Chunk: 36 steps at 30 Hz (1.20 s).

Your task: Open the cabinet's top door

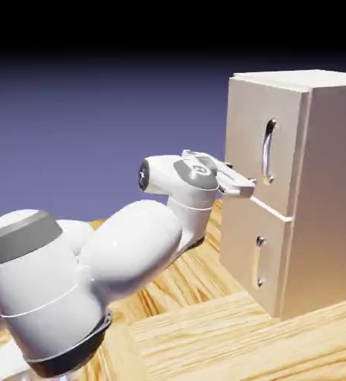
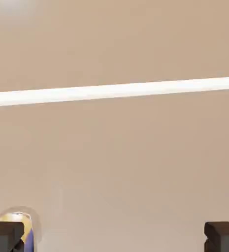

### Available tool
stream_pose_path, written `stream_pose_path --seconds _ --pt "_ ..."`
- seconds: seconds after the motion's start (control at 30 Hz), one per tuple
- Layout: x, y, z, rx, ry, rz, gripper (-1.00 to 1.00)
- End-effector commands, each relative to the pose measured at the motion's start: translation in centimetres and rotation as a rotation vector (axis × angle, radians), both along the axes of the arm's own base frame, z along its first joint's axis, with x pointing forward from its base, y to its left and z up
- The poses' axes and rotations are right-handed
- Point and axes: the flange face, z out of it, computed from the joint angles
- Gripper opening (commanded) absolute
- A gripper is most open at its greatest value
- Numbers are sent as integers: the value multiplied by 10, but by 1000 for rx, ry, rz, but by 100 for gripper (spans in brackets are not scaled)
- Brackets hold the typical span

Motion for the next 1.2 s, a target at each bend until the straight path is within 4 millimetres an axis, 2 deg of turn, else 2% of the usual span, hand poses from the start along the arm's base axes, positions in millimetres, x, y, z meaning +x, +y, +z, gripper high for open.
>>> stream_pose_path --seconds 0.0,0.13,0.17,0.2,0.23,0.47,0.7,1.17 --pt "0 0 0 0 0 0 0" --pt "47 3 0 0 0 0 0" --pt "50 3 0 0 0 0 0" --pt "50 3 0 0 0 0 -100" --pt "50 3 0 0 0 0 -100" --pt "5 31 0 0 0 -185 -100" --pt "-30 64 0 0 0 -354 -100" --pt "-80 137 0 0 0 -667 -100"
